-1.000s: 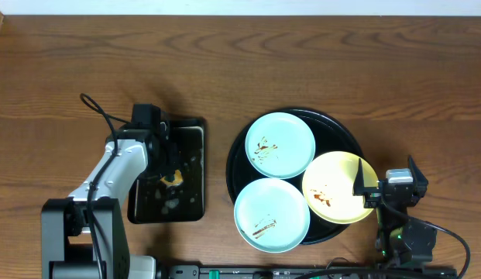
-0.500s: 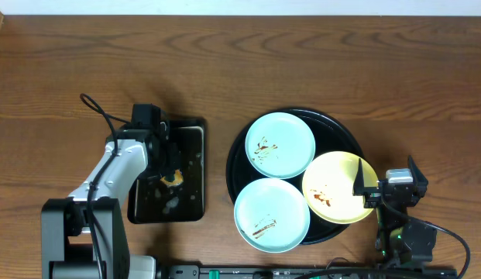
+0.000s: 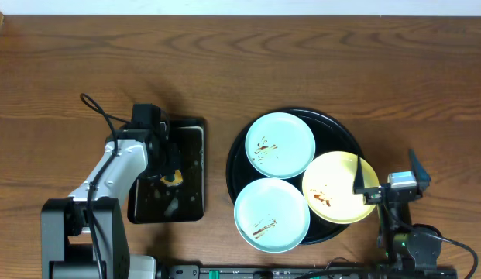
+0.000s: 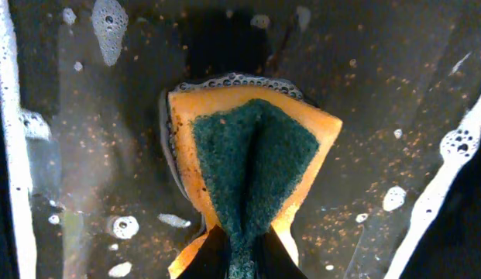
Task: Clean dirty plates on tray and stack at the side
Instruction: 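Reach the right gripper to the yellow plate rim and grasp it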
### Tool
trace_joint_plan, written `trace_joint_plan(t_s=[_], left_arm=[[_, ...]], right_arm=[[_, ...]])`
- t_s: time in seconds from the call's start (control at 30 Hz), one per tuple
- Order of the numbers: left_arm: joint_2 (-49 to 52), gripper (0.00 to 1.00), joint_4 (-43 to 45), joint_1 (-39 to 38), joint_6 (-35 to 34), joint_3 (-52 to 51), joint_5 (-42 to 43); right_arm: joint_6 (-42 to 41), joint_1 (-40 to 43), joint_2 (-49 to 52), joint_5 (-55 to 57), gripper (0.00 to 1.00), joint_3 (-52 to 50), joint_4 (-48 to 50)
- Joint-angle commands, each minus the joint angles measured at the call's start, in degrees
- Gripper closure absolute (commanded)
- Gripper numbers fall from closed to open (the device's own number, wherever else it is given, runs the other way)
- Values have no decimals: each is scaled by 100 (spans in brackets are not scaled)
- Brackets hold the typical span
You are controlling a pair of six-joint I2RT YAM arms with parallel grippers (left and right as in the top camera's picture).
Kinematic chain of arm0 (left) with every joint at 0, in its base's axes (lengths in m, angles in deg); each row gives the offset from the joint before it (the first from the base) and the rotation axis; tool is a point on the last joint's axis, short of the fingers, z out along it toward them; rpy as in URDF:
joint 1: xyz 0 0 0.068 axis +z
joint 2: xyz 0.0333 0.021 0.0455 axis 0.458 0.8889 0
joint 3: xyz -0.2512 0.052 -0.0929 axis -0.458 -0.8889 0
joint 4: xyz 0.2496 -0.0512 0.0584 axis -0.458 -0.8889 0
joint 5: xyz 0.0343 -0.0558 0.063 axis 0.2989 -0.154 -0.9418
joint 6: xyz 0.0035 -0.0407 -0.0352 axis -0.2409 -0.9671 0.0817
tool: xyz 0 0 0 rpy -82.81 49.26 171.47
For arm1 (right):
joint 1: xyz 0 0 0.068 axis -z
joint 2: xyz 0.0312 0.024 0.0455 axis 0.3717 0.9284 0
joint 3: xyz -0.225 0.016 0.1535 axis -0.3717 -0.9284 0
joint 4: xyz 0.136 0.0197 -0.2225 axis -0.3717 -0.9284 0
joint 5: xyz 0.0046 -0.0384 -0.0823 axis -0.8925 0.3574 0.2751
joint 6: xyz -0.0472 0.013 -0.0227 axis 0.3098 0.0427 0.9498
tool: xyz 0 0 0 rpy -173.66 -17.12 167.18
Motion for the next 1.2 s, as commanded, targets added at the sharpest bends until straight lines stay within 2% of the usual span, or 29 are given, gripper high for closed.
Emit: trace_joint_plan(t_s=[0.0,0.07,0.17,0.37,0.67,0.77,0.93,1.03,1.17], left_arm=[[-72,93,-120,-2,-42,170,-299],[-138,93,-214,-2,-46,262,-291],[-334,93,-348,-2,-57,389,-291],[-1005,93,-579,-2,-59,586,-291],[-1436,93,-741,-2,-105,586,-286],[-1436,93,-739,-2,-116,586,-267],[-1436,93,-737,-2,-125,586,-267],[-1436,93,-723,-2,-125,586,-267],[-1436,93,-719,-2,-122,586,-155]], right_arm=[[-868,20,28,-715,1,363,-382],[-1613,20,190,-929,1,671,-1104],[-1980,20,531,-1414,1,1034,-1766],[-2253,20,1685,-1947,1,2000,-2717],[-2389,20,4098,-1937,1,3794,-4992],[-2013,22,4789,-1869,1,3954,-5211],[-2756,22,5475,-1718,1,3954,-5552],[-3768,22,5746,-876,1,3954,-5875],[-3792,24,5777,-533,1,3954,-5904]])
